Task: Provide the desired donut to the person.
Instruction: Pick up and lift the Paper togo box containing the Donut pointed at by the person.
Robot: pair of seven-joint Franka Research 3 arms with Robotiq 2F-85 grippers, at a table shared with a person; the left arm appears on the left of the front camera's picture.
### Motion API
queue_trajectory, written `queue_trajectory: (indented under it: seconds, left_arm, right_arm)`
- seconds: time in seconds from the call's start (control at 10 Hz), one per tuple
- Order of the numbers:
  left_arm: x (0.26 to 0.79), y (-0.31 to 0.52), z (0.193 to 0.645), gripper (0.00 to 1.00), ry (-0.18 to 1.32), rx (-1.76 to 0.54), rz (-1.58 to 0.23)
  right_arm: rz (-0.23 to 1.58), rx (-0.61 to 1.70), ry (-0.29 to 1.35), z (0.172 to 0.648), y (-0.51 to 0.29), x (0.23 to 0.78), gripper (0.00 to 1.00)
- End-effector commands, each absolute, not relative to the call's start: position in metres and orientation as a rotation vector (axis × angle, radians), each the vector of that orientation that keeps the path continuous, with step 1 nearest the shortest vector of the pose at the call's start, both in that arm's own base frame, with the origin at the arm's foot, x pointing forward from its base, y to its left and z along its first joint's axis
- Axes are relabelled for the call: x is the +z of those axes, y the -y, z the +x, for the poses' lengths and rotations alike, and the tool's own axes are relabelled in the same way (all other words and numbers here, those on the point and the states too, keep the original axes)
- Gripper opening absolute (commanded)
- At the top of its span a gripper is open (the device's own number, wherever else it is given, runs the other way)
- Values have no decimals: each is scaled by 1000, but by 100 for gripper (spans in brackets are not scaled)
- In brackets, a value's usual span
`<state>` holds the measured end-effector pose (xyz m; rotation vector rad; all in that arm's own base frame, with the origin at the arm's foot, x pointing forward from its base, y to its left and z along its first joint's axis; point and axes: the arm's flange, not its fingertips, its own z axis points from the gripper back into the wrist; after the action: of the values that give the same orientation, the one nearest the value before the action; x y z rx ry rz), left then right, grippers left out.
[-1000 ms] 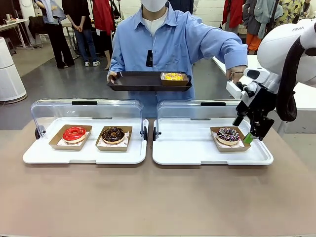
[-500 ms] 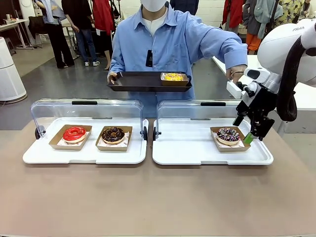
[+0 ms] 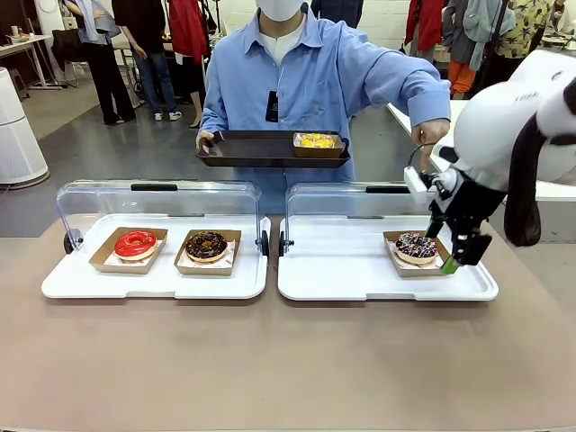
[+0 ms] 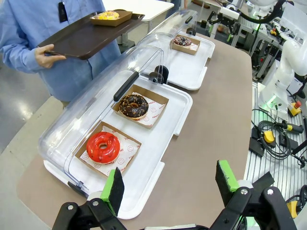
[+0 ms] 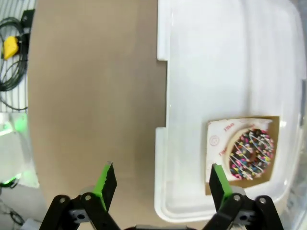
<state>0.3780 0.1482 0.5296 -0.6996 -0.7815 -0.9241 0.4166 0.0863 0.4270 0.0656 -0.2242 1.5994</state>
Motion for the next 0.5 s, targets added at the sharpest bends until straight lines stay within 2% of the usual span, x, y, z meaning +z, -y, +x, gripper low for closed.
queue_trajectory:
  seconds: [0.0, 0.4]
  left_arm:
    - [531, -149, 378, 100, 803, -927, -711]
    - [531, -149, 378, 100, 803, -927, -711]
  right_arm:
    - [32, 1517, 185, 415, -105, 397, 100]
    - [29, 1473, 163, 441, -112, 374, 100]
